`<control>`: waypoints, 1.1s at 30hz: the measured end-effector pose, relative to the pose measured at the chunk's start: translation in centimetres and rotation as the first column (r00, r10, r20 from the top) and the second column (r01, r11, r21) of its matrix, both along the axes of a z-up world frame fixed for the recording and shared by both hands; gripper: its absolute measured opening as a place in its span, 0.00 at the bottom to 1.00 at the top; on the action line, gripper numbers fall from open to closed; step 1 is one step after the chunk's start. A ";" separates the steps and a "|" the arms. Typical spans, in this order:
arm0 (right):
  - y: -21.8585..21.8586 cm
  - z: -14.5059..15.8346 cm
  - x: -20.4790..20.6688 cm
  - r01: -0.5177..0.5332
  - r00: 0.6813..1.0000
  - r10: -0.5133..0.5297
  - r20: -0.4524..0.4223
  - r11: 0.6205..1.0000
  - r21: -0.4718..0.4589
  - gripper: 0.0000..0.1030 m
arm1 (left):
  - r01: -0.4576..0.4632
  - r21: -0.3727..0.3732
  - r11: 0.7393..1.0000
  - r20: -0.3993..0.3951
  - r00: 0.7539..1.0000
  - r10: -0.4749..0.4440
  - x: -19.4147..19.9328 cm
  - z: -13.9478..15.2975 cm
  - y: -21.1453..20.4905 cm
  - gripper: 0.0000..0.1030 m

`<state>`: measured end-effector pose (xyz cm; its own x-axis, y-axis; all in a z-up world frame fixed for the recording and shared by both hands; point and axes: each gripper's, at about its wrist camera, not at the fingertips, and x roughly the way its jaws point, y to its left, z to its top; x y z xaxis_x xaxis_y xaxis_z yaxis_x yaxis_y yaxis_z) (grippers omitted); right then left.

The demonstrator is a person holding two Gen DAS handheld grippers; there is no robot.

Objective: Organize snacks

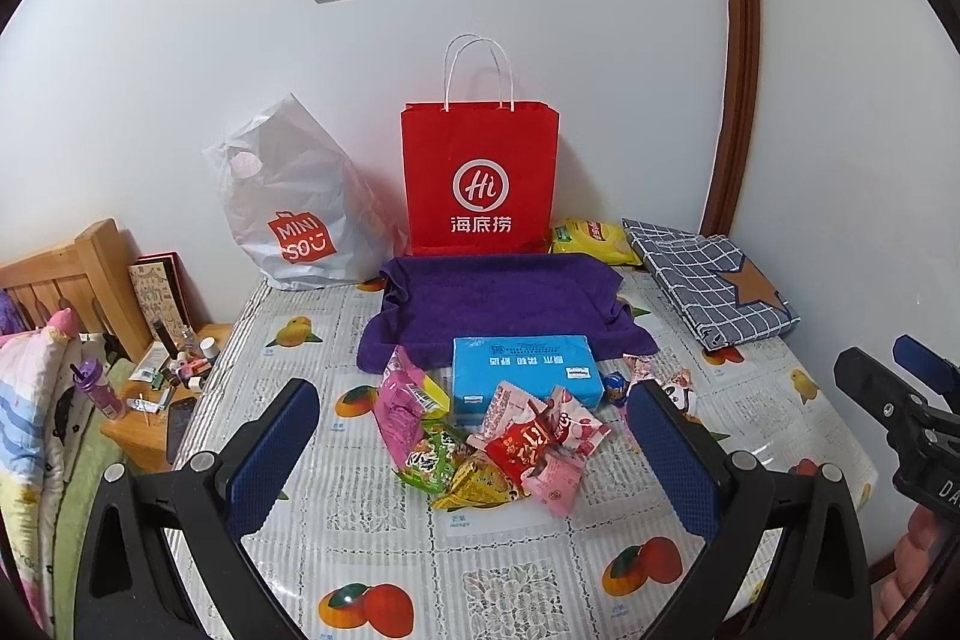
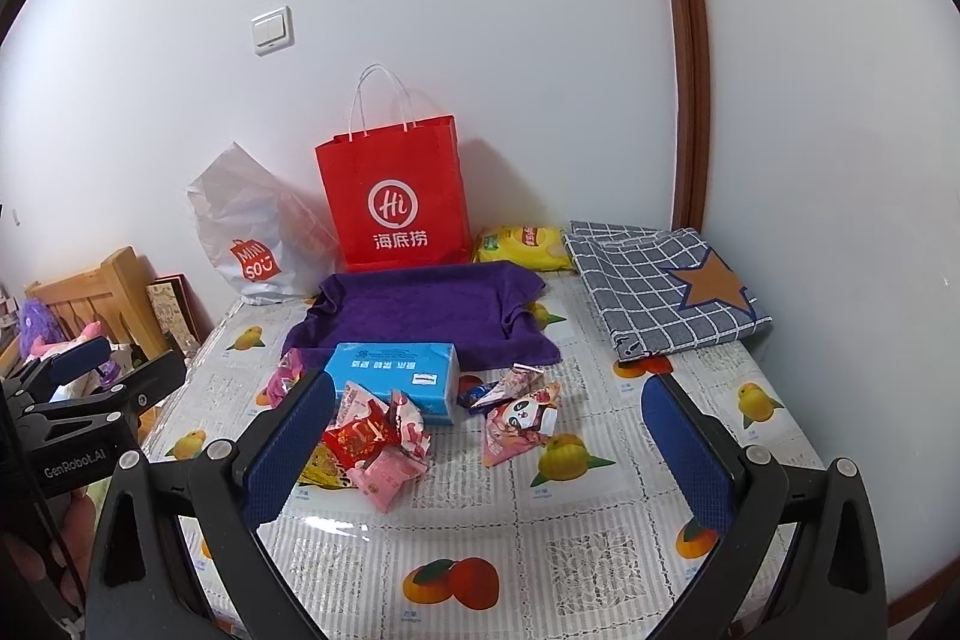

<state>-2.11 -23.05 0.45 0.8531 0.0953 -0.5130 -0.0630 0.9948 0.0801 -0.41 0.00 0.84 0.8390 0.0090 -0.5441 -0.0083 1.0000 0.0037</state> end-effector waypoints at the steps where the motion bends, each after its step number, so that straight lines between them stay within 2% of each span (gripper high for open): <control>1: 0.1 0.0 0.0 -0.002 1.000 0.002 0.001 1.000 -0.003 0.99 | 0.000 -0.001 1.000 0.001 1.000 0.000 -0.1 0.0 0.0 1.00; 18: 1.2 0.4 -0.5 -0.026 0.999 0.026 0.022 0.999 -0.020 0.99 | -0.005 -0.002 1.000 -0.005 1.000 0.005 -0.1 0.1 0.4 1.00; 33: 2.0 -0.2 0.8 -0.024 0.999 0.025 0.024 0.999 -0.028 0.99 | -0.013 0.002 1.000 -0.017 1.000 0.013 0.9 -0.3 1.0 1.00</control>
